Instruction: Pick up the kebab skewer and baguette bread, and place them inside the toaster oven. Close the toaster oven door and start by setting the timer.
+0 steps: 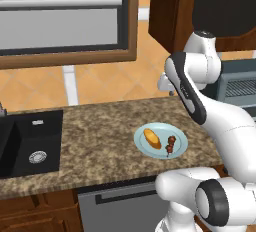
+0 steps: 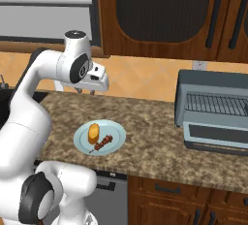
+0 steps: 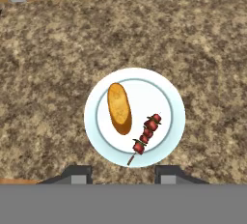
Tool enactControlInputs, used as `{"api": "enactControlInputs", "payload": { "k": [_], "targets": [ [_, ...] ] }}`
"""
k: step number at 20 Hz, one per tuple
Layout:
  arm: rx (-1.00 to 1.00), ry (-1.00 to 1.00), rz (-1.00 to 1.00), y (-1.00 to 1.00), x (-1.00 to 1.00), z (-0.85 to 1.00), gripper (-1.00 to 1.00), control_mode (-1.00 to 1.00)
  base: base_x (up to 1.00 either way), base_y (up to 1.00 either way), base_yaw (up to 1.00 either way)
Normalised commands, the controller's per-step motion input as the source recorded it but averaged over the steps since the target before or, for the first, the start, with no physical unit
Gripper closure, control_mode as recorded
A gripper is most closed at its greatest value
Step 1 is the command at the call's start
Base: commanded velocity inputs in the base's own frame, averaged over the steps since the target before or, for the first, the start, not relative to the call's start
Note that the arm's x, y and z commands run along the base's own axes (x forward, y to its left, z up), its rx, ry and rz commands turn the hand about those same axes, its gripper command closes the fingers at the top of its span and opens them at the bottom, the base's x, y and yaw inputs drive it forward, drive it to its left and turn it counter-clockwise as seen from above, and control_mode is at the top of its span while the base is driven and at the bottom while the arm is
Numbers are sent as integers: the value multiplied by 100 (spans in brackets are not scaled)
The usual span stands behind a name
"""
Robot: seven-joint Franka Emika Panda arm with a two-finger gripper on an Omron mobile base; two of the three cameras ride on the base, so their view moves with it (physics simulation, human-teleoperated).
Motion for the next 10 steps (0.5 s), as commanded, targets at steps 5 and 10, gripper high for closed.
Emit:
{"api": "enactControlInputs", "payload": {
  "k": [5, 10],
  "targets": [
    [0, 0, 0, 0, 0, 0, -100, 100, 0, 0, 0],
    [0, 0, 0, 0, 0, 0, -100, 100, -2, -65, 0]
  ]
}}
